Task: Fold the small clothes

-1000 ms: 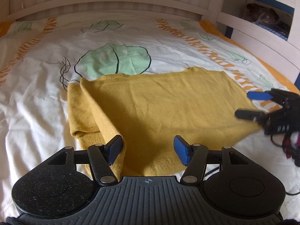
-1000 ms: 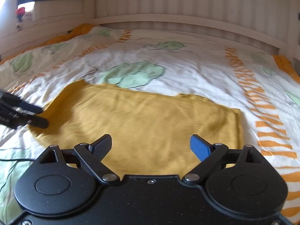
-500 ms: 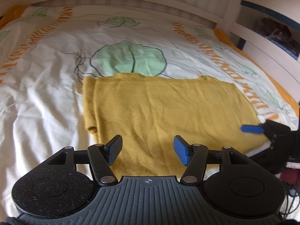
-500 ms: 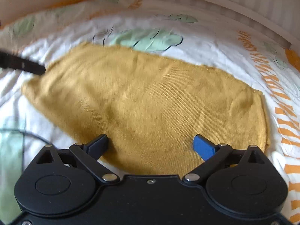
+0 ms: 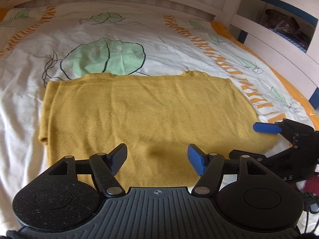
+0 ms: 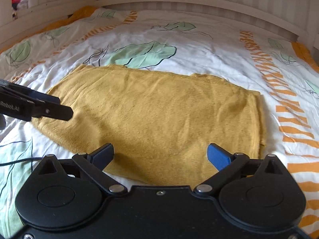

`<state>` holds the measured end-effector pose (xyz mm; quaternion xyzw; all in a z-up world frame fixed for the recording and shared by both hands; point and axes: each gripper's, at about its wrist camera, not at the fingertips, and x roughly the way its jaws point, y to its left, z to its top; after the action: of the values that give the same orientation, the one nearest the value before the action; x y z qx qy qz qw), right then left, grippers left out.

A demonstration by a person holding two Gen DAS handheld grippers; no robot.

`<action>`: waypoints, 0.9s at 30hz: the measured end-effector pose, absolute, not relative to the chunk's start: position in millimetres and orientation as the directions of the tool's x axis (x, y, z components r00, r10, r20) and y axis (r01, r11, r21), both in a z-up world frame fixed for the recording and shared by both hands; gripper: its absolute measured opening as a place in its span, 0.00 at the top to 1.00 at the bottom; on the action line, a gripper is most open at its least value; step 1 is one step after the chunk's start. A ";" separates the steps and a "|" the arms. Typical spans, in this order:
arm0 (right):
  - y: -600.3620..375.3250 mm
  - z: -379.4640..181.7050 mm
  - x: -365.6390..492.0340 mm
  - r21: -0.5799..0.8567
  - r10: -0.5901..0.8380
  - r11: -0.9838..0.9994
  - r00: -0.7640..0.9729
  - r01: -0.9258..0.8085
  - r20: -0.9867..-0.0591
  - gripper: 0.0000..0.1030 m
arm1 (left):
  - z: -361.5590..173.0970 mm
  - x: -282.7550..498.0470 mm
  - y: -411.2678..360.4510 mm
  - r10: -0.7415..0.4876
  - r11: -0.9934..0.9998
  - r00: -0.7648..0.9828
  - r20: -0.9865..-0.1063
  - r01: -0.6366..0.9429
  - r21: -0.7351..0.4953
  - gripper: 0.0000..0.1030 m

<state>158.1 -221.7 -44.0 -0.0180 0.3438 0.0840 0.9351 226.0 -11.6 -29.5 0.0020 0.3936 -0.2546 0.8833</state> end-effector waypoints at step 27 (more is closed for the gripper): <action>-369.5 -78.3 204.6 0.523 0.309 0.844 0.690 0.118 -0.654 0.00 | -62.5 225.4 -53.7 -0.358 0.892 0.530 -0.769 0.438 -0.113 0.14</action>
<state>204.6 -369.5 -78.3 0.2736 0.3897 0.0545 0.8777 225.4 -53.7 -62.5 0.0469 0.4281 -0.2279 0.8733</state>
